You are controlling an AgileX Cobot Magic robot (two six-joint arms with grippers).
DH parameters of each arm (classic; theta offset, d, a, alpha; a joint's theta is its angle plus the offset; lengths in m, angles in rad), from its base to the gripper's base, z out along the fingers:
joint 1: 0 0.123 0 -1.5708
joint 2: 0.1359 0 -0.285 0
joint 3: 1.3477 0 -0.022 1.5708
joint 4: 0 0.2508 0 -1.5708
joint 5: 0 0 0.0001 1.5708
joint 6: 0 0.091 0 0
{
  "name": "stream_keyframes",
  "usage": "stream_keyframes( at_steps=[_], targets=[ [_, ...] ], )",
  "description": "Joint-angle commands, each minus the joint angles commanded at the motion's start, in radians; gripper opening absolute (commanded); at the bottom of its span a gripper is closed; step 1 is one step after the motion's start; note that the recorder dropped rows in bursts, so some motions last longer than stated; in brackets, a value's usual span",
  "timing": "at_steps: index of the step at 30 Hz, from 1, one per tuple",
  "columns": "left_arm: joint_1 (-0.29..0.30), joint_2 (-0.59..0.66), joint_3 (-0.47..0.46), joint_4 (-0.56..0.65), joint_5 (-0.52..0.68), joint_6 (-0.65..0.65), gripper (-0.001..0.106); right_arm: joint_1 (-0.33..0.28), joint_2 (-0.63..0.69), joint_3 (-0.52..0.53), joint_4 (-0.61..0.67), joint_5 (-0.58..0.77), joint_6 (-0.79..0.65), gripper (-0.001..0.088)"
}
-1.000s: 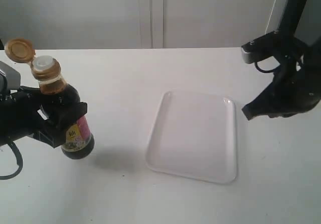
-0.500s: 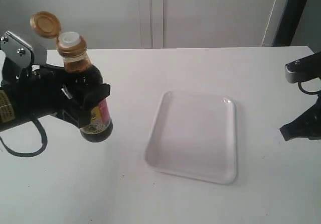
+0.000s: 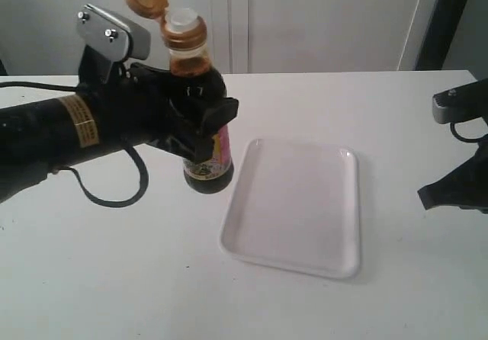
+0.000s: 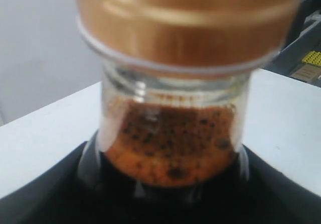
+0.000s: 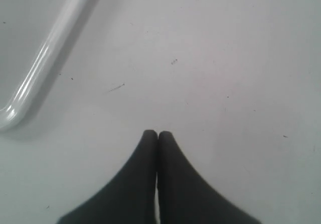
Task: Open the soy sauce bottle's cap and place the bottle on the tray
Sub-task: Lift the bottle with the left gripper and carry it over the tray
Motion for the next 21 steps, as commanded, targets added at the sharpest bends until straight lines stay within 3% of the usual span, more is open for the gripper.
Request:
stream_keyframes(
  at_steps=[7,21],
  targets=[
    [-0.071,0.102,-0.08,-0.122,0.0,0.064,0.0,0.0,0.0,0.002,0.0,-0.008,0.044,0.0],
    [-0.127,0.285,-0.218,-0.17,-0.028,0.129,0.0,0.0,0.0,0.002,0.0,-0.022,0.045,0.0]
  ],
)
